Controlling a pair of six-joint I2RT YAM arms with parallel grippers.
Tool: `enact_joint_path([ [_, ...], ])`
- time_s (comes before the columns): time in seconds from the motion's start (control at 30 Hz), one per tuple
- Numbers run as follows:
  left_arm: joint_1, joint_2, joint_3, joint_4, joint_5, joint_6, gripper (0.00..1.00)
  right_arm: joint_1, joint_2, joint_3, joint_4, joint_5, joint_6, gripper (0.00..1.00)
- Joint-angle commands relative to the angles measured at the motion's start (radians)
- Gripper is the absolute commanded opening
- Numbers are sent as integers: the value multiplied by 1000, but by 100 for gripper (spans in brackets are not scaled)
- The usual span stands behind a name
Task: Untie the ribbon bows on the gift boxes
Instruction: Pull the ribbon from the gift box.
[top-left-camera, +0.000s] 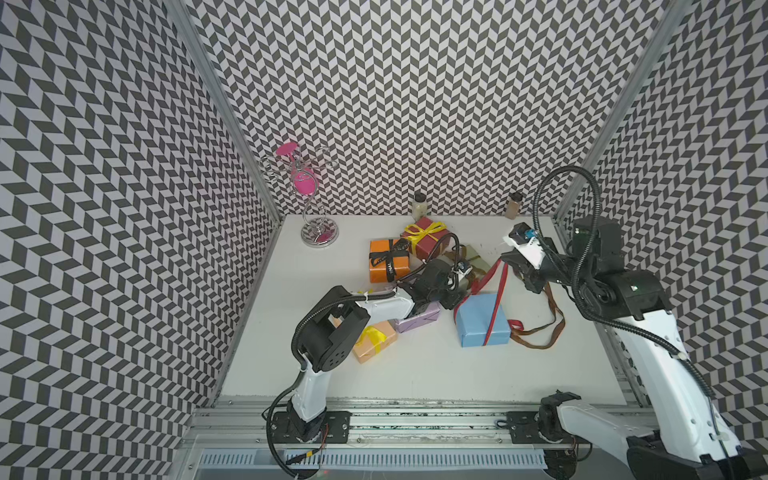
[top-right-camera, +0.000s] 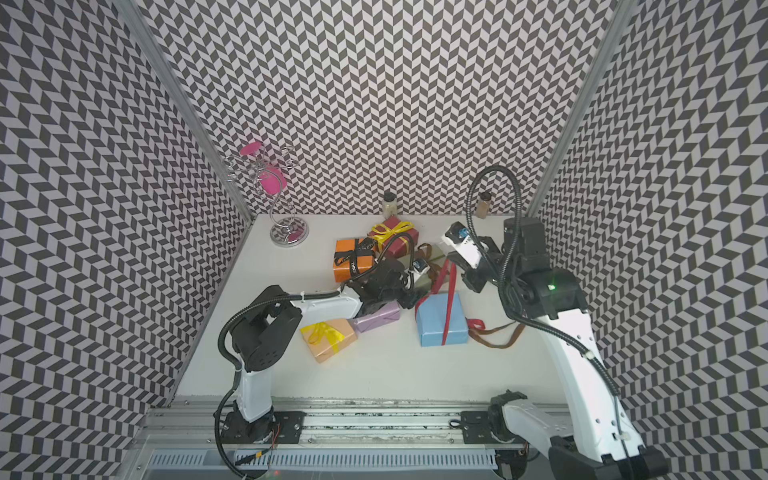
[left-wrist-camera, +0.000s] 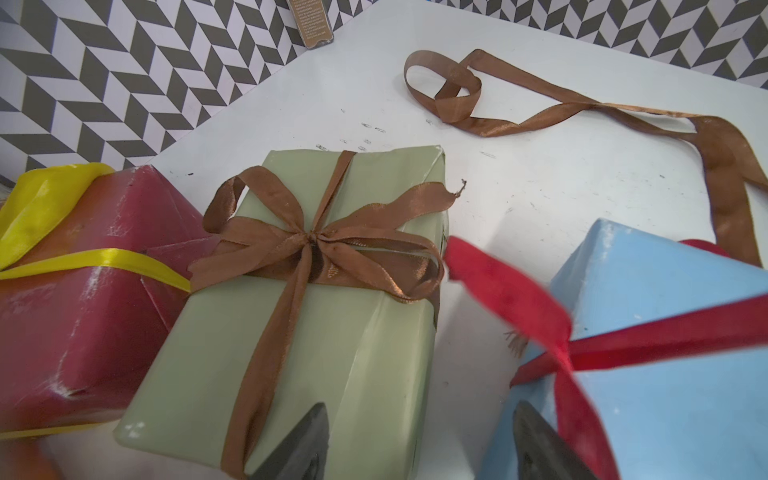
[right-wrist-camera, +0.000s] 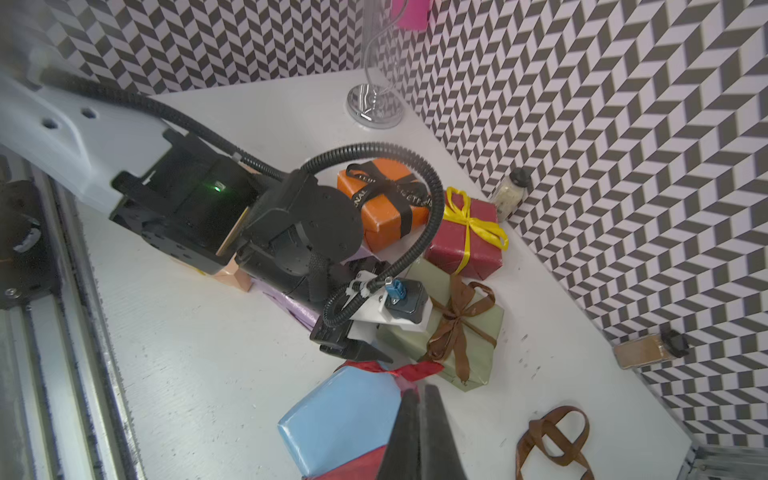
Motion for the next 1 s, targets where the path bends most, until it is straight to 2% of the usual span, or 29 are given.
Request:
enact_joint_path([
  [0.0,-3,-68,-15,-15,-25,27,71,-6,-22,31,83,-7,16,0],
  [0.27,6,-132,-28,-35,-20,57,71,-6,-27,122,164,45,39,0],
  [0.43,13,-237,-86,-75,208,128,72,-6,-8,144,195,91,28,0],
  [0.5,-8,-265,-122,-72,236,146,72,-6,-4,145,208,98,31,0],
  [0.67,-56,-248,-173,-45,171,165,72,-5,4,196,229,109,33,0],
  [0.83,-63,-165,-116,-29,74,96,72,-6,27,300,223,121,15,0],
  [0.97,-64,-141,-90,-18,75,83,74,-6,42,349,212,125,-2,0],
])
